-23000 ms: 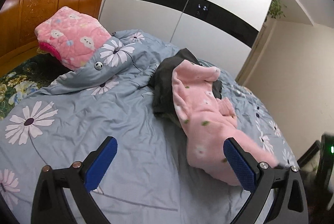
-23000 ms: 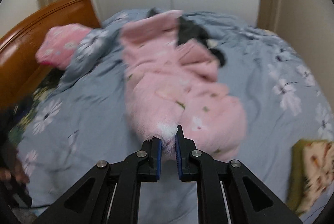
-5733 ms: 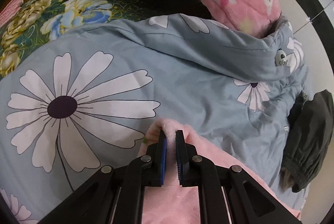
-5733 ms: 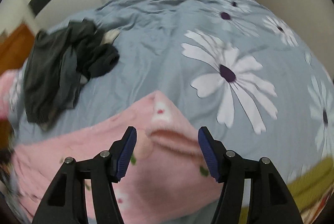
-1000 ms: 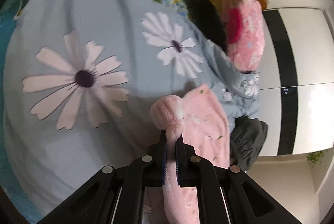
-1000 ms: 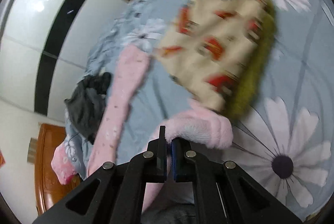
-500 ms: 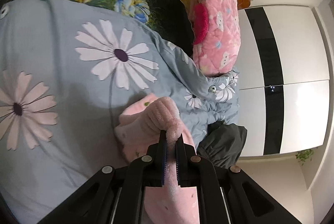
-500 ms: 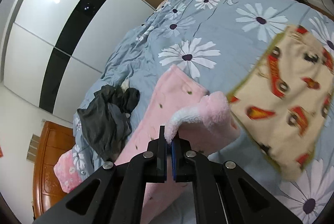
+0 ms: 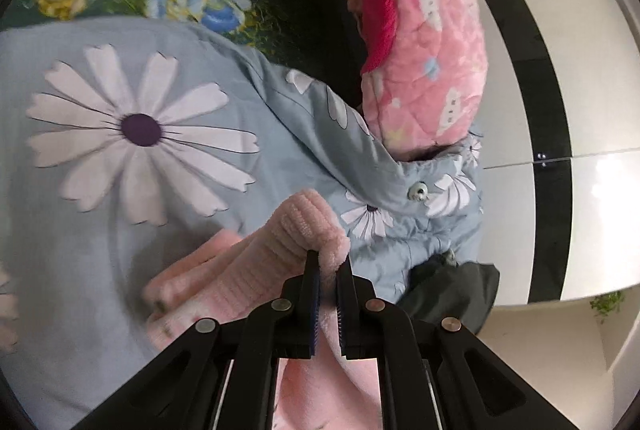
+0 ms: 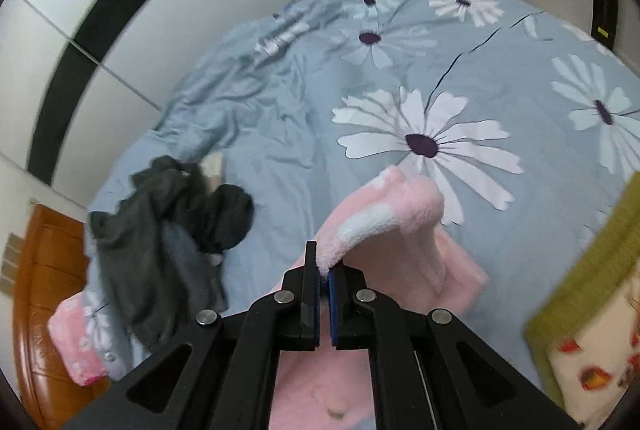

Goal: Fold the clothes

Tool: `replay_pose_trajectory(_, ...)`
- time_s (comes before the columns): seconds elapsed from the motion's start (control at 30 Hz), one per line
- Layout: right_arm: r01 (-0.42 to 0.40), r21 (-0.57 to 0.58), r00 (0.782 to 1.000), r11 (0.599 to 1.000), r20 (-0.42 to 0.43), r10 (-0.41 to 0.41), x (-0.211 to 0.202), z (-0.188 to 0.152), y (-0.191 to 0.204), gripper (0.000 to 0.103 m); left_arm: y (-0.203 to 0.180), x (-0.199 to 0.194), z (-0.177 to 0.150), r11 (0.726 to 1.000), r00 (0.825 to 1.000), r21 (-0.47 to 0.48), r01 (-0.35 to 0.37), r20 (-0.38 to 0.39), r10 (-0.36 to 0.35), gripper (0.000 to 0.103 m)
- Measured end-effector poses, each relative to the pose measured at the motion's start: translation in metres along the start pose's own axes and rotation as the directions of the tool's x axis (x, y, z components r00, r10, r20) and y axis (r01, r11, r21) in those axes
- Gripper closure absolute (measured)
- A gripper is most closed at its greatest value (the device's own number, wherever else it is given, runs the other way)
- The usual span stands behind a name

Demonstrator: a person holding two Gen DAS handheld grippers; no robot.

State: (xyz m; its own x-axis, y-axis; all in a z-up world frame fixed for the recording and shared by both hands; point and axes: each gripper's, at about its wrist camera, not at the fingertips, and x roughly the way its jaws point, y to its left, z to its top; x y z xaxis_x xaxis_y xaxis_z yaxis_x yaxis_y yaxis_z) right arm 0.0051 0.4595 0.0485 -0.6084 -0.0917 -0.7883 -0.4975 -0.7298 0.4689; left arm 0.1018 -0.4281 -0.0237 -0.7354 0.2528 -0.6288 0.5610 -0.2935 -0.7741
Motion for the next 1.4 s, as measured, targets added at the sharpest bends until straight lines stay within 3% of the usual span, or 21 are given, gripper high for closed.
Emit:
replay_pose_trajectory(0.23, 0.086, -0.008, 0.994, 0.996, -0.072, -0.086, 0.082, 0.012, 0.001, 0.1, 0.004, 0.067, 0.011, 0.995, 0.995, 0.009, -0.104, -0.001, 0.104, 0.094)
replay_pose_trajectory(0.47, 0.096, -0.024, 0.991, 0.995, -0.09, -0.098, 0.112, 0.012, -0.004, 0.099, 0.01, 0.099, 0.015, 0.989, 0.99, 0.019, -0.143, 0.01, 0.143, 0.092)
replay_pose_trajectory(0.57, 0.098, -0.038, 0.99, 0.995, -0.097, -0.101, 0.122, 0.012, -0.004, 0.098, 0.011, 0.109, 0.014, 0.989, 0.989, 0.012, -0.146, 0.0, 0.146, 0.084)
replay_pose_trajectory(0.67, 0.062, -0.087, 0.992, 0.994, -0.102, -0.071, 0.116, 0.013, 0.001, 0.091, 0.0, 0.112, 0.008, 0.99, 0.991, 0.06, -0.127, -0.032, 0.129, 0.068)
replay_pose_trajectory(0.73, 0.035, -0.119, 0.993, 0.992, -0.107, -0.047, 0.111, 0.015, 0.004, 0.07, -0.013, 0.112, 0.003, 0.987, 0.99, 0.111, -0.117, -0.066, 0.124, 0.058)
replay_pose_trajectory(0.87, -0.046, -0.135, 0.999, 0.99, -0.025, 0.043, 0.068, 0.015, -0.002, 0.06, -0.044, 0.089, -0.01, 0.972, 0.993, 0.229, -0.051, -0.088, 0.073, 0.049)
replay_pose_trajectory(0.93, -0.087, -0.126, 0.995, 0.988, 0.032, 0.091, 0.041, 0.013, -0.013, 0.053, -0.052, 0.067, -0.019, 0.958, 0.996, 0.284, -0.034, -0.065, 0.054, 0.04)
replay_pose_trajectory(1.03, -0.102, -0.059, 0.993, 0.993, 0.058, 0.105, 0.017, -0.008, -0.051, 0.05, -0.037, 0.032, -0.035, 0.936, 0.995, 0.337, -0.098, 0.014, 0.099, 0.036)
replay_pose_trajectory(1.13, -0.106, 0.014, 0.993, 0.994, 0.06, 0.105, 0.002, -0.031, -0.089, 0.05, 0.013, 0.012, -0.047, 0.943, 0.982, 0.277, -0.186, 0.054, 0.178, 0.035)
replay_pose_trajectory(1.23, -0.097, 0.068, 0.995, 0.993, 0.022, 0.096, 0.007, -0.053, -0.114, 0.05, 0.071, 0.004, -0.058, 0.965, 0.973, 0.126, -0.229, 0.04, 0.226, 0.035)
replay_pose_trajectory(1.3, -0.116, 0.11, 0.993, 0.987, 0.0, 0.117, 0.015, -0.059, -0.124, 0.05, 0.099, 0.001, -0.068, 0.974, 0.974, 0.03, -0.224, 0.026, 0.224, 0.035)
replay_pose_trajectory(1.4, -0.154, 0.164, 0.987, 0.974, -0.01, 0.158, 0.03, -0.06, -0.125, 0.05, 0.113, 0.003, -0.082, 0.978, 0.978, -0.024, -0.206, 0.025, 0.206, 0.035)
